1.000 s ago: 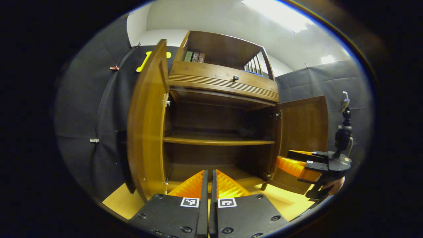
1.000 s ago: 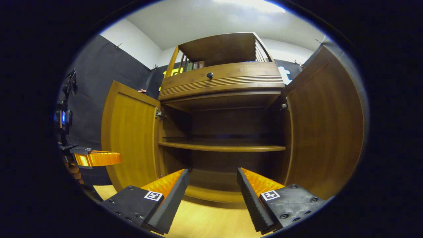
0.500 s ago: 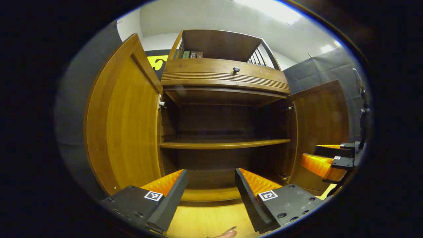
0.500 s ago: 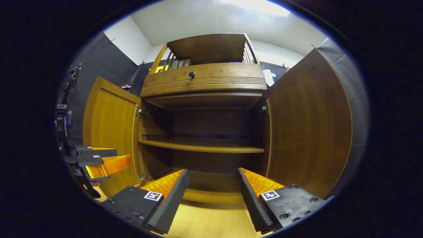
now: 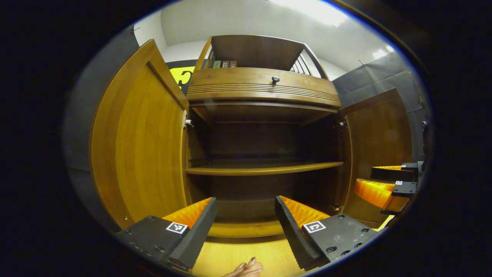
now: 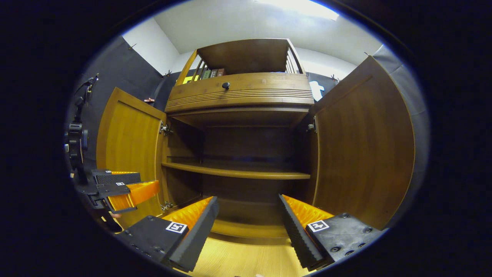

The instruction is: Open the right door of the double-door shoe cabinet with the right hand, and open the left door with the left hand.

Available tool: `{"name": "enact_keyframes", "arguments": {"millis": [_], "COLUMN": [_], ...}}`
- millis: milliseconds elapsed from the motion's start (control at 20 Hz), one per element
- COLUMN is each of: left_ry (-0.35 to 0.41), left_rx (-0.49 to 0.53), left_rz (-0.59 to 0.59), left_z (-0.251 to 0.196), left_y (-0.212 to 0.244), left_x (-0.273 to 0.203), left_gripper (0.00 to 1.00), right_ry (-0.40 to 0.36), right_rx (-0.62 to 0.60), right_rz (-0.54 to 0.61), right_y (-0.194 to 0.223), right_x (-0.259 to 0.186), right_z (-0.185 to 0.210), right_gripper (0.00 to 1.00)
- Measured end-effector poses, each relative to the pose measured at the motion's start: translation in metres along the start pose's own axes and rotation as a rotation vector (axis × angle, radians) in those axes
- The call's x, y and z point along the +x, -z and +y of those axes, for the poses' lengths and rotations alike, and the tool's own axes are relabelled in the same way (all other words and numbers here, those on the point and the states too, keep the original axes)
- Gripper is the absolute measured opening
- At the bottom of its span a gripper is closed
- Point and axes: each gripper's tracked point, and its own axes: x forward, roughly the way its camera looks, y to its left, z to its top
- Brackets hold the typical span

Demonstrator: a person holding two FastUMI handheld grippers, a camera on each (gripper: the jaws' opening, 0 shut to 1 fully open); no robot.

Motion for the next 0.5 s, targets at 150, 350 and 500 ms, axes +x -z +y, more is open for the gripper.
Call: {"name": "enact_keyframes", "arguments": {"millis": [150, 350, 500], "left_ry": [0.0, -0.018, -0.028], "left_rx": [-0.037, -0.047, -0.038], "left_rz": [0.01, 0.006, 0.001], "left_z": [0.001, 0.009, 0.011], "left_y": [0.004, 0.004, 0.002], "left_x": [0.005, 0.009, 0.011], "left_gripper": [0.92, 0.94, 0.94], "right_ry": [0.006, 0.021, 0.025], "right_rx": [0.004, 0.004, 0.01], "right_rz": [0.007, 0.009, 0.001], "right_y": [0.002, 0.004, 0.002], "right_x": [0.002, 0.005, 0.007], "right_z": [-0.003, -0.009, -0.009], "right_gripper": [0.97, 1.0, 0.97]}}
